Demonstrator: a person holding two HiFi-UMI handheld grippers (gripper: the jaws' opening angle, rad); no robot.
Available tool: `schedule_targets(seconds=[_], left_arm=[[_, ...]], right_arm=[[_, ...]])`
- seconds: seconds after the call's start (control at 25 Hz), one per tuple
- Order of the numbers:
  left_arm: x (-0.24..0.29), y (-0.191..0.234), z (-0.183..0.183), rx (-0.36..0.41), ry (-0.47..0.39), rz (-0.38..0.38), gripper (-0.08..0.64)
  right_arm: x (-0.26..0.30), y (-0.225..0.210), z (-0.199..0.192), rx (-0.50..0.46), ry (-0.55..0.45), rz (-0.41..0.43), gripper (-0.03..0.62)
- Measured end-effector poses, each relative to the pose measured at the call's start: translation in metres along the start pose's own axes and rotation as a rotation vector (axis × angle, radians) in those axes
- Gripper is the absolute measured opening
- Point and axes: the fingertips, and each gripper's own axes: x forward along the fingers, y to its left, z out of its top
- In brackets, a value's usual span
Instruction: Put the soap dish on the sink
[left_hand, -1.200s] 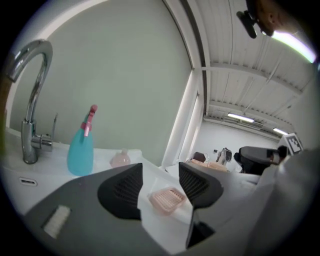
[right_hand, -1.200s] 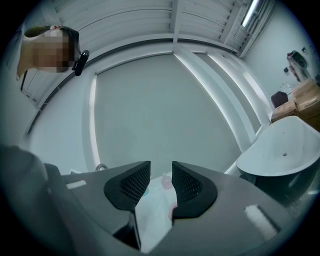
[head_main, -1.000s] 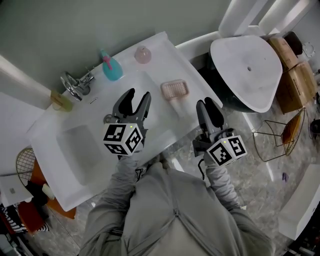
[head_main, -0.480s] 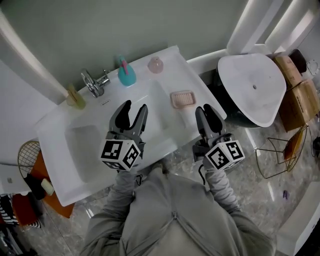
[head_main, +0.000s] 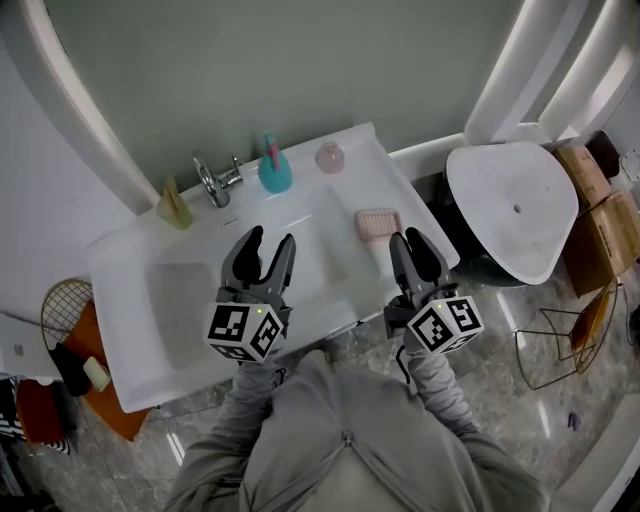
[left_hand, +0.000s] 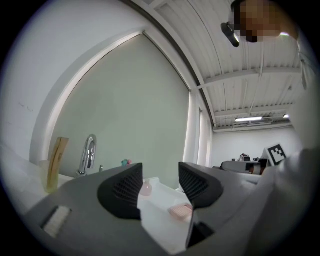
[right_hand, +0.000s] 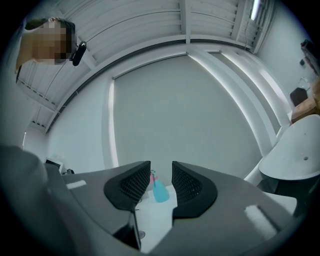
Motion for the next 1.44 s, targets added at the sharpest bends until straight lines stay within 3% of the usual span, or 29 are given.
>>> schedule_targets(seconds=[0.64,1.44], left_arm=[[-0.014,0.003,0.009,0.007,-0.027,0.032,0.244],[-0.003,-0.007,0.002,-0.003,-0.018,0.001,0.244]], right_arm=[[-0.001,0.008,-0.003,-0.018,0.029,0.000,0.117],[-0.012,-0.005,0.000,-0.027,0.024,-0.045,0.117]])
